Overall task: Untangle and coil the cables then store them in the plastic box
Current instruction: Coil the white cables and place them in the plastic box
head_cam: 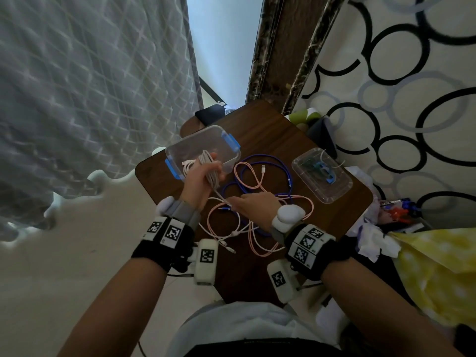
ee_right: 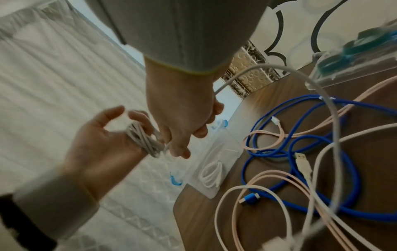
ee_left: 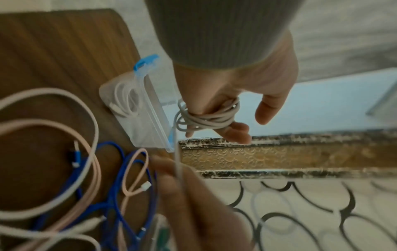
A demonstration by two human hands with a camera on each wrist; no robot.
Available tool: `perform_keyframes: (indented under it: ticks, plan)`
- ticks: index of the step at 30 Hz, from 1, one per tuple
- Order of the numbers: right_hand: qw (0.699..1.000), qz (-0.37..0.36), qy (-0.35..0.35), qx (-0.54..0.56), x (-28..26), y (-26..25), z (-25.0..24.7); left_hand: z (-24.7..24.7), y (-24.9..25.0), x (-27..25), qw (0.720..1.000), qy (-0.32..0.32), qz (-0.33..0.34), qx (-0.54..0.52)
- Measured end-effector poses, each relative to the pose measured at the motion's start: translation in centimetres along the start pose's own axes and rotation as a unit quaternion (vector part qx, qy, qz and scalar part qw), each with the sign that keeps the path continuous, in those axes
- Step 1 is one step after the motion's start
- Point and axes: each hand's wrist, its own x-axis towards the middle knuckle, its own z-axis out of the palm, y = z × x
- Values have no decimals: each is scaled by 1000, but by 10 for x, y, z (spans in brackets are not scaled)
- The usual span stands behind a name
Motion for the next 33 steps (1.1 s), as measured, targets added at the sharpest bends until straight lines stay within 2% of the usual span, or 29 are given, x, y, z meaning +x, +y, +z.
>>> perform_keyframes:
  ticks: [2, 4, 8, 10, 12, 15, 18, 23, 26, 29, 31, 33]
  plan:
    - [998, -6, 59, -9, -2, 2, -5, -5, -4, -1, 994, 15, 9, 104]
    - [994, -15, 106, -16, -3, 5, -8, -9, -8, -3, 982, 2, 28, 187]
    - [983, -51, 171, -32, -5, 12, -15, -11, -10, -3, 954, -40, 51, 291]
    - [970, -68, 230, -46, -9, 18, -19, -8, -12, -4, 941, -80, 42, 325]
    - [953, -80, 286, -59, -11, 26, -24, -5, -16, -8, 935, -118, 4, 335]
    - [936, -88, 332, -83, -11, 36, -35, -5, -17, -15, 932, -165, -75, 313]
    - [936, -64, 335, -84, -8, 47, -36, -4, -18, -16, 936, -189, -128, 267]
    - [932, -30, 359, -44, -13, 50, -18, 0, -16, -18, 950, -220, -154, 157]
    - [909, -16, 416, -32, -9, 45, -11, -1, -15, -19, 952, -217, -175, 128]
    - [885, -24, 463, -30, -5, 41, -12, 2, -18, -21, 948, -214, -185, 144]
    - [893, -5, 449, -32, -5, 38, -12, 5, -19, -23, 954, -210, -183, 115]
    - [916, 14, 398, 57, -4, 37, -11, 8, -18, -25, 958, -215, -178, 72]
